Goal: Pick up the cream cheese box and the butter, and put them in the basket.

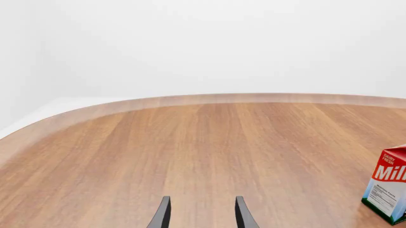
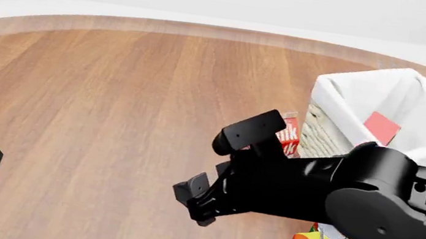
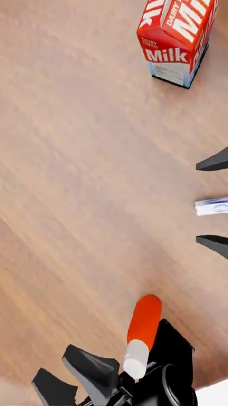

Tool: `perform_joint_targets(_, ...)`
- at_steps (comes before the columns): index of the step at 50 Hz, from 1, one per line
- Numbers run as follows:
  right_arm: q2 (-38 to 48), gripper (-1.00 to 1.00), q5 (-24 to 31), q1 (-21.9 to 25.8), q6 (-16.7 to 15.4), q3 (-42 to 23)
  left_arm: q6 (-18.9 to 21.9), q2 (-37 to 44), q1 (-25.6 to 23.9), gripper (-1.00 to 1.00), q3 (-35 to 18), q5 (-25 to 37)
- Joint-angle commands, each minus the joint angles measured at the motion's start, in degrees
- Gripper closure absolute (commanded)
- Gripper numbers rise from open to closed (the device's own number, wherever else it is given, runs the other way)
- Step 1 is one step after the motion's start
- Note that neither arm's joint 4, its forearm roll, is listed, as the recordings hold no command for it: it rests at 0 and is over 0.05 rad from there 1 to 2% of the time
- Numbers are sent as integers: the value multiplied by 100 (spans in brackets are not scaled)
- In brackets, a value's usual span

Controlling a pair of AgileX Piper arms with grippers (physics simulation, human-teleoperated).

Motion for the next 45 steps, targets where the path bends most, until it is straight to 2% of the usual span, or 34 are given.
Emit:
perform_joint_targets(1,309,-100,-268,111,162,207,0,0,0,-100,0,0)
perform_joint_targets(9,558,-100,-455,218,331,301,0,0,0,-100,0,0)
perform_joint_targets(45,1034,-100,-938,338,554,652,0,0,0,-100,0,0)
